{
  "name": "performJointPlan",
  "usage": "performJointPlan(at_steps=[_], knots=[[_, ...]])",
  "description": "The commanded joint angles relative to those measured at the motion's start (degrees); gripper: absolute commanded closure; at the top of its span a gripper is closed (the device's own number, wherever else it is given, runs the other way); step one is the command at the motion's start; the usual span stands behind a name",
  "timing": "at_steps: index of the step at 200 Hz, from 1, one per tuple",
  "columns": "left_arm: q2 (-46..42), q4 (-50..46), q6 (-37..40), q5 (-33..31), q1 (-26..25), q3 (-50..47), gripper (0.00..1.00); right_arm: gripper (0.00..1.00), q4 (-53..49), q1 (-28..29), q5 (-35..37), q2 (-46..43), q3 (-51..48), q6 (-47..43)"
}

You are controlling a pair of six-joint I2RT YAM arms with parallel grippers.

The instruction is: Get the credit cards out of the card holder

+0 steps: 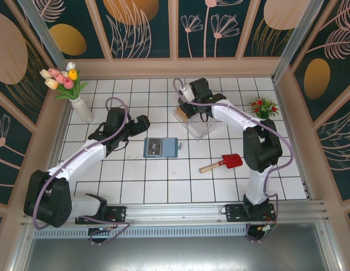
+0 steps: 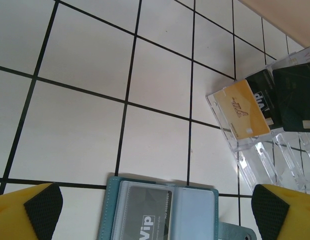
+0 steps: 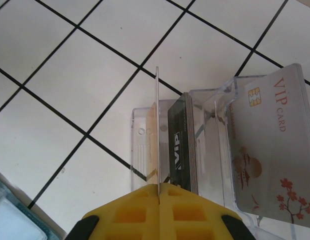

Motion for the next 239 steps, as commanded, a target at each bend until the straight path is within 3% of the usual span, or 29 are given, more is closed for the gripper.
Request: performJointPlan(at_steps=[1, 98, 168, 239], knots=[[0.03, 0.06, 1.74, 1.85, 0.51, -0.21, 0.01, 1.00, -1.92, 0.87, 3.21, 1.97, 2.83, -1.35], [0.07, 0.06, 1.97, 3.06, 0.45, -1.02, 0.02, 1.00, -2.21, 1.18, 8.23, 5.12, 4.33, -1.71], [0.46, 0.32, 1.71, 3.59, 0.47, -1.00, 0.02, 0.86, -2.65, 1.18, 8.40, 5.55, 3.94, -1.14], [0.76, 0.24, 1.71, 4.12, 0.51, -1.07, 0.02, 0.83, -4.25, 1.71, 8.13, 3.80, 5.37, 1.74]])
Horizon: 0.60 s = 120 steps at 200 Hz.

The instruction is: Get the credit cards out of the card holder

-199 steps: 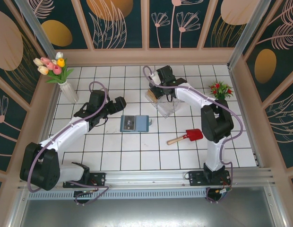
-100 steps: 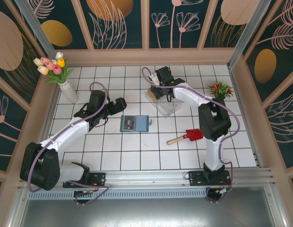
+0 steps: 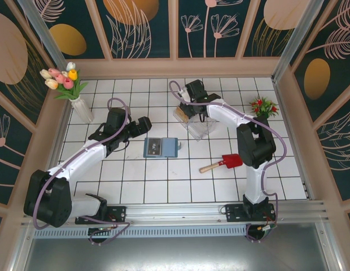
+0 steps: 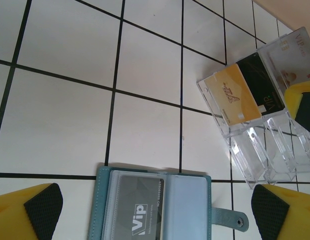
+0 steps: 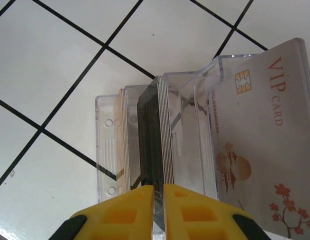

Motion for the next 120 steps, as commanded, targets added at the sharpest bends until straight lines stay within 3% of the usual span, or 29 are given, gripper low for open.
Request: performJointPlan(at_steps=[1, 57, 71, 120], knots=[[0.67, 0.24, 1.03, 0.78, 0.51, -0.57, 0.02, 0.82, -2.43, 1.16, 0.61, -0.61, 2.76, 2.76], [0.74, -1.75, 1.77, 2.58, 0.51, -1.52, 0.06, 0.65, 2.25, 4.26, -7.38, -12.43, -4.44, 20.56], [1.33, -2.70, 1.88, 3.13, 0.49, -1.56, 0.10, 0.59, 5.19, 5.96, -8.01, -15.71, -8.51, 27.30], [4.27, -3.11, 0.75, 4.98, 0.41, -2.43, 0.31, 0.55, 13.48, 12.51, -10.78, -19.88, -19.22, 47.27]])
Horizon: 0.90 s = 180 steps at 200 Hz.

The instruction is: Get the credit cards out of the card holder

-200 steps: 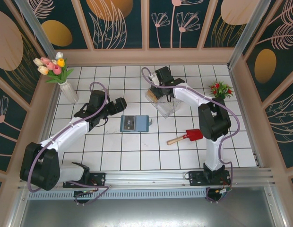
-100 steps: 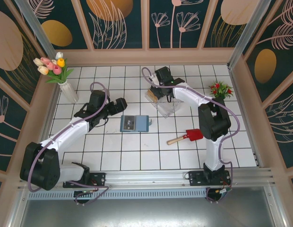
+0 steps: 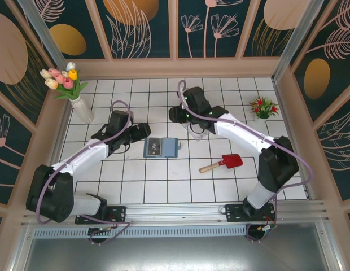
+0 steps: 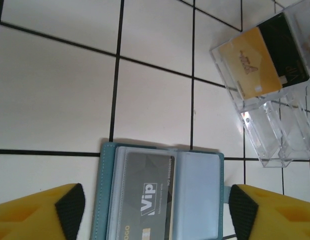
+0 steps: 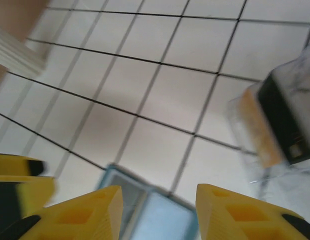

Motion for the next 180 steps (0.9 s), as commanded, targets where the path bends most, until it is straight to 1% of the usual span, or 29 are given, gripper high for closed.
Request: performJointPlan(at_steps=[1, 17, 31, 37, 59, 68, 86, 103, 144, 180], knots=[[1.40, -1.36, -0.23, 1.42, 0.42, -1.35, 0.31, 0.55, 5.01, 2.93, -2.18, 0.02, -4.49, 13.90], [2.16, -0.85, -0.74, 1.72, 0.44, -2.07, 0.41, 0.55, 6.20, 4.57, -1.68, 0.86, -6.70, 19.32], [2.99, -0.28, -1.19, 2.10, 0.41, -2.82, 0.49, 0.56, 8.41, 5.53, -2.90, 2.00, -9.07, 23.16], [3.27, 0.07, -1.41, 2.22, 0.44, -3.24, 0.50, 0.56, 9.83, 5.83, -3.99, 2.64, -9.97, 24.38], [4.38, 2.20, -2.61, 2.95, 0.42, -4.68, 0.59, 0.58, 11.53, 7.20, -6.88, 6.66, -9.69, 25.58], [5.05, 3.21, -3.17, 3.83, 0.43, -5.15, 0.61, 0.59, 10.78, 7.70, -7.19, 8.42, -8.45, 25.26], [6.45, 4.55, -3.72, 5.41, 0.48, -5.51, 0.68, 0.60, 10.07, 8.29, -7.27, 11.11, -6.74, 25.35], [7.17, 5.55, -4.13, 6.31, 0.42, -5.76, 0.71, 0.61, 8.59, 8.29, -7.07, 13.40, -5.26, 25.82], [8.96, 6.71, -4.21, 7.73, 0.40, -5.79, 0.71, 0.62, 7.17, 8.47, -7.77, 16.81, -3.41, 25.82], [10.41, 6.82, -4.00, 7.56, 0.38, -5.52, 0.72, 0.64, 6.24, 8.46, -8.08, 18.71, -1.80, 25.37]])
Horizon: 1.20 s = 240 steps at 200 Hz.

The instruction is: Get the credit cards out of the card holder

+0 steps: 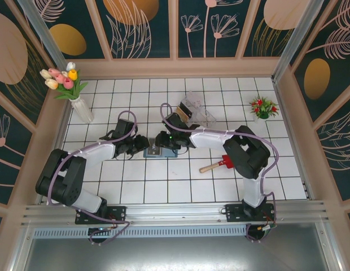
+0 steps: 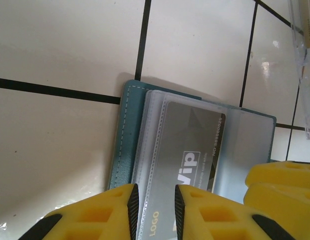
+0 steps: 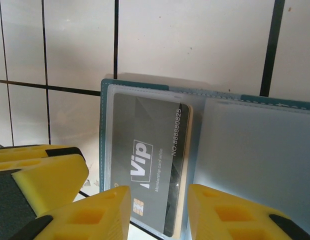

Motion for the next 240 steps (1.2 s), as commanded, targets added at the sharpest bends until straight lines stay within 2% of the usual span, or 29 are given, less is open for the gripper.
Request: performJointPlan(at_steps=[1, 72, 177, 240], knots=[[1.25, 1.20, -0.36, 0.84, 0.40, -0.16, 0.72, 0.64, -1.58, 0.31, -1.26, 1.83, 2.67, 0.49], [3.32, 4.13, -2.34, 3.13, 0.42, -0.51, 0.71, 0.63, -3.25, 0.29, -1.93, 4.24, 3.66, -0.40], [4.99, 5.22, -2.77, 5.85, 0.43, -0.77, 0.70, 0.77, -6.72, 0.34, -0.25, 7.18, 4.54, -1.26], [4.77, 5.34, -2.22, 7.55, 0.38, -0.48, 0.70, 0.79, -7.30, 0.30, 0.69, 7.61, 4.32, -1.17]])
